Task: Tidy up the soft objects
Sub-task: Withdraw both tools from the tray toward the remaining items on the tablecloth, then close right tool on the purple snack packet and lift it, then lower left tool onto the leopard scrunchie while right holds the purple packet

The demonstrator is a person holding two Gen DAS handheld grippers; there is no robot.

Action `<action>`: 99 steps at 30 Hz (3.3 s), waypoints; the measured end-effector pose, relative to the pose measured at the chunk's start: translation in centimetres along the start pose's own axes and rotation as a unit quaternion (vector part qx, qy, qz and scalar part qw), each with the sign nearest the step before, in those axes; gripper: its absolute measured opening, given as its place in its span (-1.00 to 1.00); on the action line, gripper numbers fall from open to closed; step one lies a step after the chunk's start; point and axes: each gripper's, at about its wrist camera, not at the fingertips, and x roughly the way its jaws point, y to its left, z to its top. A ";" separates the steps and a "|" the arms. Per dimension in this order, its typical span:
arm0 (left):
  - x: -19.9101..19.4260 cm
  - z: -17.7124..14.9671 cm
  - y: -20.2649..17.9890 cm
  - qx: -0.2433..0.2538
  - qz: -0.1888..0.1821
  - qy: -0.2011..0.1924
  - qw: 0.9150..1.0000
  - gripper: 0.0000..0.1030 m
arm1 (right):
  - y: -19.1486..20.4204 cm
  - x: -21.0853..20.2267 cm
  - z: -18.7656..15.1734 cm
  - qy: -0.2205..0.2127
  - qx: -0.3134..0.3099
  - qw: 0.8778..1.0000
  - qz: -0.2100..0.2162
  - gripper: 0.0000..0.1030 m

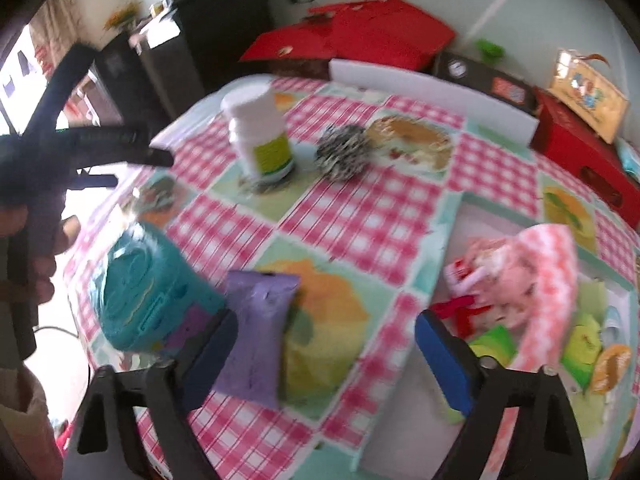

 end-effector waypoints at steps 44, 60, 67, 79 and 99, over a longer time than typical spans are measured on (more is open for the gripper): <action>1.8 0.3 -0.3 0.000 -0.023 0.021 1.000 0.80 | 3.8 3.9 -1.7 0.049 -0.063 0.996 -0.032 0.23; -0.3 1.1 -2.6 0.007 -0.044 -0.010 0.999 0.80 | -0.6 1.3 0.5 0.001 0.004 0.998 -0.060 0.23; -1.5 1.2 -5.6 0.025 -0.078 -0.022 0.996 0.80 | -3.0 -0.5 1.3 -0.024 0.039 0.997 -0.064 0.23; -2.6 0.7 -12.8 0.103 -0.081 -0.033 0.991 0.80 | -10.7 -6.1 1.5 -0.086 0.136 0.981 -0.111 0.23; 7.2 3.5 -19.3 0.049 -0.037 0.082 0.995 0.75 | -17.3 -9.3 -0.6 -0.109 0.238 0.958 -0.118 0.23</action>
